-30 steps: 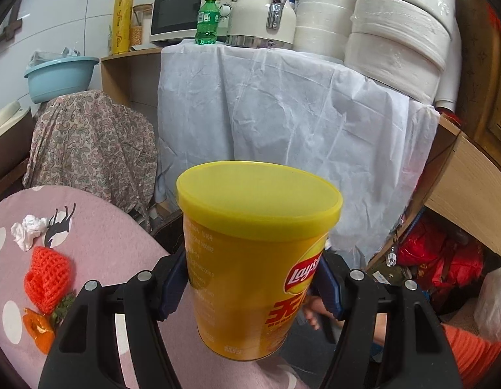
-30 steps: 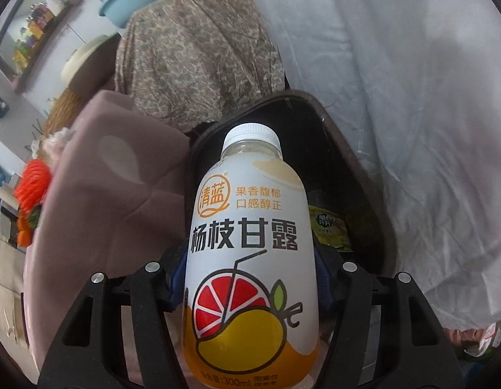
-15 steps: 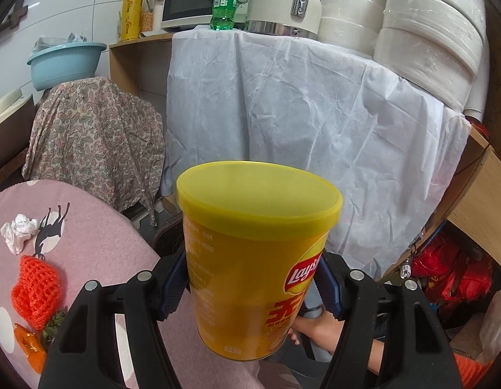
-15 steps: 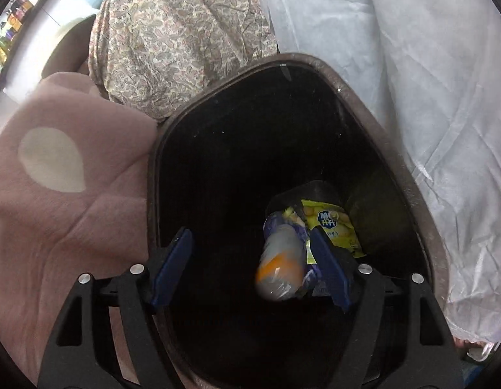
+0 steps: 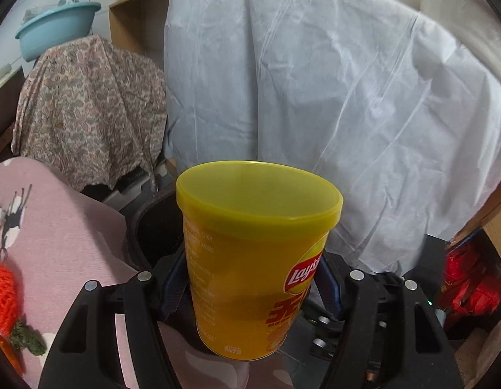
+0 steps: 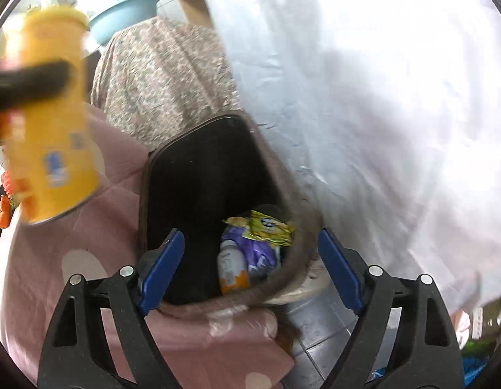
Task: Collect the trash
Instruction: 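Open the left gripper over the bin to drop the Lay's can, then move both tools back over the table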
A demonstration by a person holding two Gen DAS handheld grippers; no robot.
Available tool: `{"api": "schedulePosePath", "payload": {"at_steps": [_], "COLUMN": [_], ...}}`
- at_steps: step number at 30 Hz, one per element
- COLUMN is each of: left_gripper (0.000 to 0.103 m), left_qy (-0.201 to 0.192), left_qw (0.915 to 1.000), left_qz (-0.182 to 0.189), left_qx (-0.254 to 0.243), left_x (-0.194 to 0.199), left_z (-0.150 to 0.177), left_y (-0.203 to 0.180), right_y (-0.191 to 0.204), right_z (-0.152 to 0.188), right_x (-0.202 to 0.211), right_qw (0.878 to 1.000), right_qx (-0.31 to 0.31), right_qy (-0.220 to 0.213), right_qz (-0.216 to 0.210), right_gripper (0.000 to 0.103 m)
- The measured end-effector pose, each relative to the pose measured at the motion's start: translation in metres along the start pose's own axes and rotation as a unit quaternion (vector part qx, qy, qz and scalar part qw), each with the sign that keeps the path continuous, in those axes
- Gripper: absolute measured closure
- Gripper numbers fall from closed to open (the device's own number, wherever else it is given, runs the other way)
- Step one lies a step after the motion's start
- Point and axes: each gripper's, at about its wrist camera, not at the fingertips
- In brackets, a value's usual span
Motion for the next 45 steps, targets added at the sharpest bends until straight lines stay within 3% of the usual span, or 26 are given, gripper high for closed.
{"api": "schedulePosePath", "payload": {"at_steps": [7,15,19,22,25,29,37,45], "left_gripper": [0.036,0.037,0.03,0.022,0.022,0.021,0.012,0.006], "left_qy": [0.042,0.128,0.146,0.14,0.128,0.107,0.023,-0.049], "left_qw": [0.9985,0.9898,0.9861,0.9873,0.9878,0.9914,0.9978,0.9961], "left_qz": [-0.034,-0.061,-0.073,-0.072,-0.089,-0.075,-0.057,-0.068], "left_qx": [-0.01,0.017,0.03,0.025,0.008,0.004,-0.025,-0.028], "left_x": [-0.037,-0.08,-0.086,-0.083,-0.08,-0.063,0.008,0.081], "left_z": [-0.002,-0.007,-0.005,-0.005,-0.005,-0.005,0.026,0.065], "left_y": [-0.014,-0.012,-0.014,-0.017,-0.024,-0.027,-0.028,-0.003], "right_y": [-0.018,-0.029,-0.03,-0.029,-0.028,-0.022,-0.006,0.011], "right_z": [0.02,0.039,0.045,0.045,0.043,0.043,0.045,0.049], "right_x": [0.029,0.042,0.049,0.054,0.057,0.063,0.071,0.08], "right_qw": [1.0,0.999,0.999,0.999,0.998,0.998,0.999,0.999], "right_qx": [-0.016,-0.042,-0.044,-0.042,-0.043,-0.042,-0.023,-0.002], "right_qy": [-0.017,-0.02,-0.025,-0.03,-0.034,-0.041,-0.047,-0.044], "right_qz": [0.008,0.004,0.003,0.005,0.003,-0.005,-0.011,-0.01], "right_gripper": [0.017,0.016,0.016,0.016,0.016,0.016,0.016,0.016]}}
Point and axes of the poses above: each gripper's, at about its wrist camera, not at the fingertips, and x roughly against the way its jaws point, y to its left, z to its underside, and after that the axes turned 2 degrees about -z, right-handed
